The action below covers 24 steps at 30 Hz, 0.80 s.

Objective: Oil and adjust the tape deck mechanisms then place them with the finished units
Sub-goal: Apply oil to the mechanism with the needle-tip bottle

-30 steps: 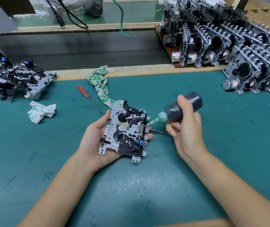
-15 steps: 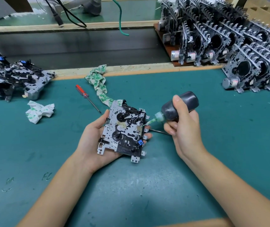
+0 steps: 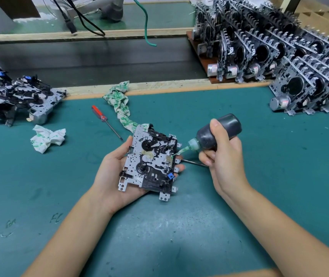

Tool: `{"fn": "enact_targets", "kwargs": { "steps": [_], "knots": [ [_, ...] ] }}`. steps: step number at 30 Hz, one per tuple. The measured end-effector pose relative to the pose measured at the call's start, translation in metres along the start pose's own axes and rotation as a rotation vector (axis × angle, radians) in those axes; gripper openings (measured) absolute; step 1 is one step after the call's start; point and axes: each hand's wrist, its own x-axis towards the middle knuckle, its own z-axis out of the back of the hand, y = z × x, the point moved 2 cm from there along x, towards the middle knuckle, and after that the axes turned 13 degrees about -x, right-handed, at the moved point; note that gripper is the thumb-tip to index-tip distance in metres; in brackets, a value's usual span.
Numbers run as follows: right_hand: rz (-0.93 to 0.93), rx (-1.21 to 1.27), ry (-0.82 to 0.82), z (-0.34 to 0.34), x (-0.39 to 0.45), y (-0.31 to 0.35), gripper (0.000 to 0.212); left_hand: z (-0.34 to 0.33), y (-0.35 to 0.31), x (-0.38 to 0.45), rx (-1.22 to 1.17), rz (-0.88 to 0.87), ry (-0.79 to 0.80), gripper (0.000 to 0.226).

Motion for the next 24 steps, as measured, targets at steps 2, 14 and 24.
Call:
{"fn": "enact_targets", "kwargs": {
  "steps": [2, 14, 24],
  "knots": [
    [0.012, 0.006, 0.005, 0.000, 0.000, -0.001, 0.028, 0.000, 0.000, 0.000, 0.004, -0.005, -0.005, 0.055],
    [0.207, -0.028, 0.012, 0.012, 0.005, 0.021, 0.026, 0.000, 0.000, 0.000, 0.011, -0.024, -0.001, 0.059],
    [0.252, -0.539, 0.060, 0.031, 0.029, 0.013, 0.037, 0.002, -0.003, 0.000, 0.023, -0.021, 0.011, 0.058]
  ]
}}
